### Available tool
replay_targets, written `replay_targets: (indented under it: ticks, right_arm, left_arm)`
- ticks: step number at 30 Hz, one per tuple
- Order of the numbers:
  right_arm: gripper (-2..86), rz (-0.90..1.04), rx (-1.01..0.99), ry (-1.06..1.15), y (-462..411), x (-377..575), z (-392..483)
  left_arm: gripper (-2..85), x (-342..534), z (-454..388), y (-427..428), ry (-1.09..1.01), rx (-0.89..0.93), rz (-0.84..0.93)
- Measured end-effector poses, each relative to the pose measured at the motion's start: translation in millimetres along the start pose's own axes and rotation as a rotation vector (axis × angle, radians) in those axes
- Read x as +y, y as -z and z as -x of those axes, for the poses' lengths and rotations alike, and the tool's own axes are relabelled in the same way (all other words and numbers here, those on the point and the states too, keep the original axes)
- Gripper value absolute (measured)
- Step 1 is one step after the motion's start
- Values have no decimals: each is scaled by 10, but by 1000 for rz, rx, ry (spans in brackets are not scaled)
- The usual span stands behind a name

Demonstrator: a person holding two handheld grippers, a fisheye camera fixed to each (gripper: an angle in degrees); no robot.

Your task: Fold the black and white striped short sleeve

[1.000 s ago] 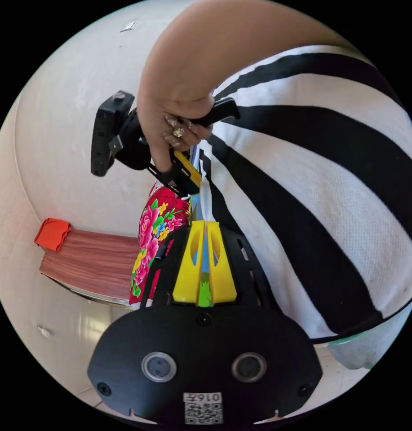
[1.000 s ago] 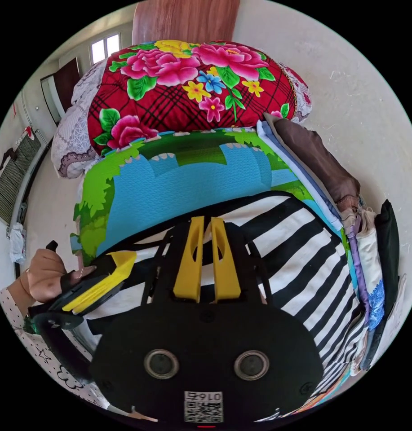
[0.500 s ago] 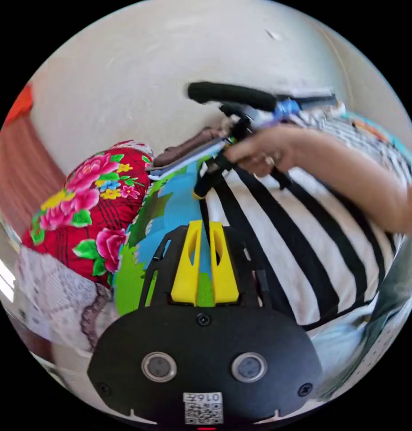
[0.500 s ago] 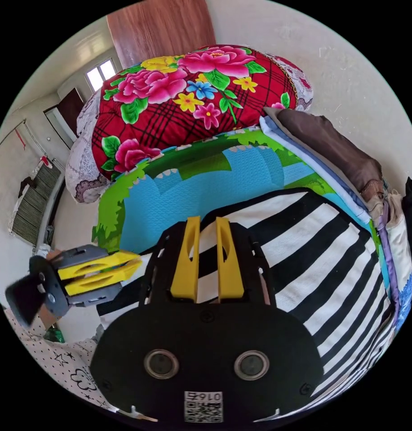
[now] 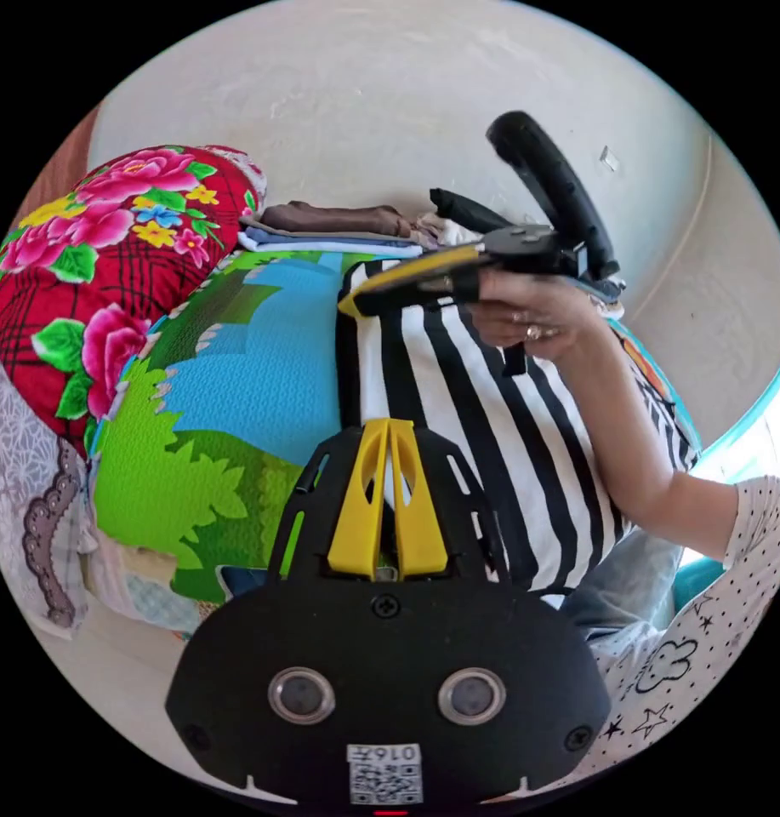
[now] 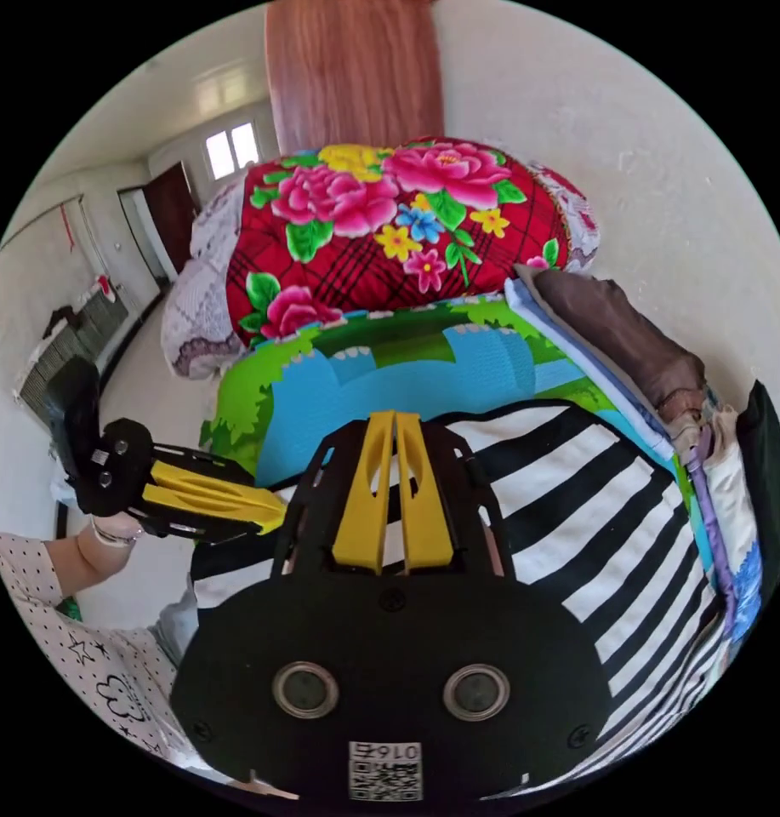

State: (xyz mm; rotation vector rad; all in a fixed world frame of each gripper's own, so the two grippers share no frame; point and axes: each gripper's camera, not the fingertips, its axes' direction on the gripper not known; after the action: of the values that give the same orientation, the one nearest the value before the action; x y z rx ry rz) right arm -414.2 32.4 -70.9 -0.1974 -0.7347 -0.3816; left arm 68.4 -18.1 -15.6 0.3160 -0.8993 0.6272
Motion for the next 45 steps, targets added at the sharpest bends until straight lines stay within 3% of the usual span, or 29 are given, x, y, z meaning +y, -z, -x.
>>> replay_targets:
  ticks: [2,6,9,12,17,20,22,24,27,29,32,36,38,41,45]
  right_arm:
    - [-1,77,99,32,-195,266,151]
    - [-3,19,108,35,-153,712,282]
    - [-4,-163,10,-35,232,1176,260]
    - [-3,-538,-17,-152,1122,1876,194]
    - [-4,-1399,166,-285,3256,4148,270]
    - [-3,-1770,112,-228,4055,5713,344]
    - [-3,-1912,133,-195,4359,6571,481]
    - [-3,-1869,230,-170,4642,7183,700]
    - [-3,-1522,450,-153,4939,7717,1083]
    - [-2,-1159,584,-183,4883,7971,1264]
    - [1,-805,679,-307,4508,8359,1289]
    - [14,-522,661,-431,3896,8956,1129]
    - [48,-332,558,-455,3483,9318,977]
    - [96,-112,502,-408,3017,9593,915]
    - [107,-54,559,-307,2688,9725,939]
  left_arm:
    - [-10,27,170,-5,24,25,-8]
    - [-10,123,456,25,54,61,-45]
    - [-10,183,630,33,101,92,-87]
    - [-10,214,755,16,131,117,-122]
    - [-10,134,667,-21,40,18,-109]
    - [-10,74,641,-29,57,-9,-103]
    - [-10,64,671,38,155,-6,-122]
    - [-9,75,518,223,156,42,-235]
    - [-8,-17,-4,276,17,249,-322]
    - [-6,-129,-467,141,-112,385,-272]
    - [15,-255,-1330,-252,-290,580,-93]
    - [65,-128,-2445,-798,-502,725,153]
    - [69,-42,-2752,-934,-549,733,221]
    - [71,11,-3028,-1018,-545,700,225]
    - [59,-31,-3310,-1135,-554,683,197]
